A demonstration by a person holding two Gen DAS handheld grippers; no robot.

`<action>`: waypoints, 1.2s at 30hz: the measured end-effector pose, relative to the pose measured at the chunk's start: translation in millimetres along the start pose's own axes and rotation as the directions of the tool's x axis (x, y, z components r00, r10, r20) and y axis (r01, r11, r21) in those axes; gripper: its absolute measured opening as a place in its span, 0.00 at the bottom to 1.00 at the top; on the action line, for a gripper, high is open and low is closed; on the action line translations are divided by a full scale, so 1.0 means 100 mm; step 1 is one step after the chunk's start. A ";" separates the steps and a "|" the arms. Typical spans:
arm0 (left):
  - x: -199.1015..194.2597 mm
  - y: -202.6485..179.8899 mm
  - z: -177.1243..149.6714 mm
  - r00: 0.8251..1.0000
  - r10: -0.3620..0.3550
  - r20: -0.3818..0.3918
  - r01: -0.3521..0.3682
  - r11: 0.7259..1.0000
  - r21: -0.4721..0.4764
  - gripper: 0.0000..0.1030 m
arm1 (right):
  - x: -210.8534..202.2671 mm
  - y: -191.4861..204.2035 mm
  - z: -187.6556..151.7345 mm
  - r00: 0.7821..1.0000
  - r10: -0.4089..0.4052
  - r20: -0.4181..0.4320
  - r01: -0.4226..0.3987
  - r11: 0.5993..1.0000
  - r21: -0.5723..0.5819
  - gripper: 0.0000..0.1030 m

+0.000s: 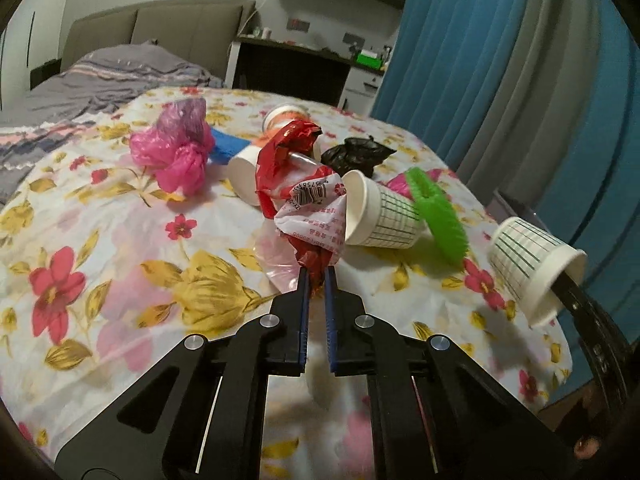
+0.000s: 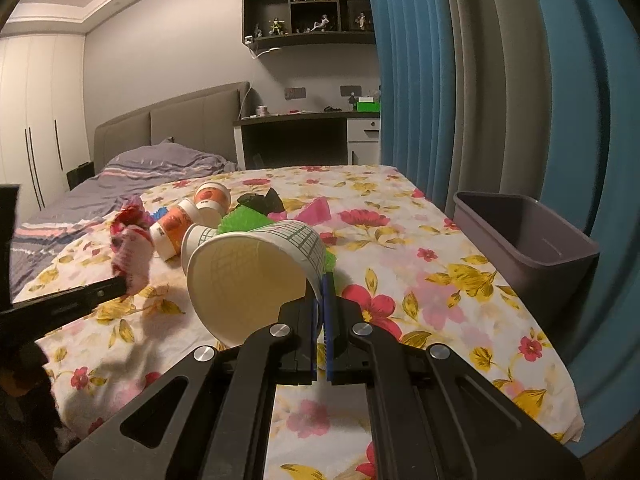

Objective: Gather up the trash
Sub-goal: 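Grasp the grid paper cup rim with the right tool while the left tool grasps the red-white wrapper, then carry the cup and wrapper over the grey bin and open both tools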

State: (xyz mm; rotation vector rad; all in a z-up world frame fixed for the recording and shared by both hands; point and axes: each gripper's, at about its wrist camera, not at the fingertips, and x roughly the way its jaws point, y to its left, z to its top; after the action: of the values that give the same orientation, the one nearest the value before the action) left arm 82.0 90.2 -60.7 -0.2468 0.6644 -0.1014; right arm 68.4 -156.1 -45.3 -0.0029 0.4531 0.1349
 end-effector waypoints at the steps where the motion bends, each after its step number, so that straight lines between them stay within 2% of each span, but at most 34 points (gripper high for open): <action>1: -0.05 -0.02 -0.01 1.000 0.001 0.008 -0.001 1.000 0.001 0.06 | -0.01 -0.02 0.00 1.000 -0.002 0.003 0.002 1.000 0.002 0.03; 14: -0.27 -0.20 0.01 0.998 -0.033 0.058 0.031 0.999 0.041 0.06 | -0.18 -0.16 0.07 0.999 -0.015 0.042 0.014 1.000 0.022 0.03; 36: -0.26 -0.83 0.12 0.991 -0.099 0.093 0.083 0.983 0.163 0.05 | -0.32 -0.60 0.12 0.995 -0.064 0.077 0.057 0.994 0.090 0.03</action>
State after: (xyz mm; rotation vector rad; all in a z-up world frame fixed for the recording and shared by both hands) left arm 68.0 16.7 -15.2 -0.1278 0.5415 -0.2278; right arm 52.5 -219.2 -22.1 0.0746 0.3780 0.0551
